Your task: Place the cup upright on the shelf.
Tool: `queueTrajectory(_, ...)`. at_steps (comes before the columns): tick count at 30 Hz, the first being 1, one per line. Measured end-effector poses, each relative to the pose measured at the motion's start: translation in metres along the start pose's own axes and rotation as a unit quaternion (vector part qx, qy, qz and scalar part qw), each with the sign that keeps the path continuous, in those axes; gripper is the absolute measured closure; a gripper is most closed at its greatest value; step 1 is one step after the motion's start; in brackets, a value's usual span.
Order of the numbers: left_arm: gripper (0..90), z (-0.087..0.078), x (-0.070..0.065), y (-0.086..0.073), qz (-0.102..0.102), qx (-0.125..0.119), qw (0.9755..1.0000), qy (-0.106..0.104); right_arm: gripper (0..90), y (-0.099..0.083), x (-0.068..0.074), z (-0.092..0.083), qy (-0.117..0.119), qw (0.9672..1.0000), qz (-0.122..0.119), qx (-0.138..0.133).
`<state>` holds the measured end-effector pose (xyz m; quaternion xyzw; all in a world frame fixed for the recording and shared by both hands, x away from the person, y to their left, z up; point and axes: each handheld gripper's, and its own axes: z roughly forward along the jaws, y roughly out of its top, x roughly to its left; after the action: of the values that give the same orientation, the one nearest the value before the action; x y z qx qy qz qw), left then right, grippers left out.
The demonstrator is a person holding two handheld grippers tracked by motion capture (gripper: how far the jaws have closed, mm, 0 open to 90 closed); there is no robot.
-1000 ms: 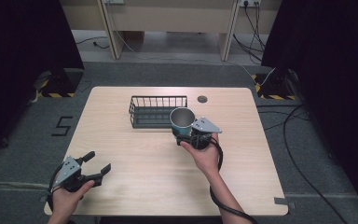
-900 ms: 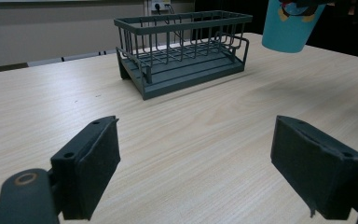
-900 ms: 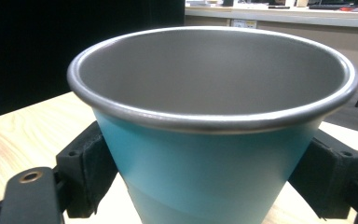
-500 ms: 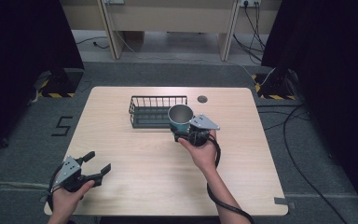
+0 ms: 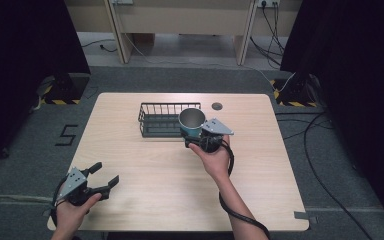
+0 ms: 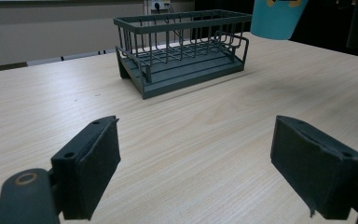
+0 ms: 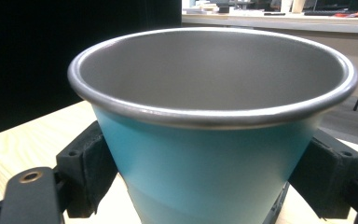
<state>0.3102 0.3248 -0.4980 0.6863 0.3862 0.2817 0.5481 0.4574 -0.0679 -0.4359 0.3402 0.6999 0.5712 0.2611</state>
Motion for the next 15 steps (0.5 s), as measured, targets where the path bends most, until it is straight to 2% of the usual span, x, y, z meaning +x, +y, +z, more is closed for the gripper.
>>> queueTrajectory(15, 15.0, -0.0002, 0.0000, 0.0001, 0.000, 0.000, 1.0000, 0.000, 17.6, 0.0074, 0.0032, 0.0101, 0.001, 1.0000, 0.000, -0.005)
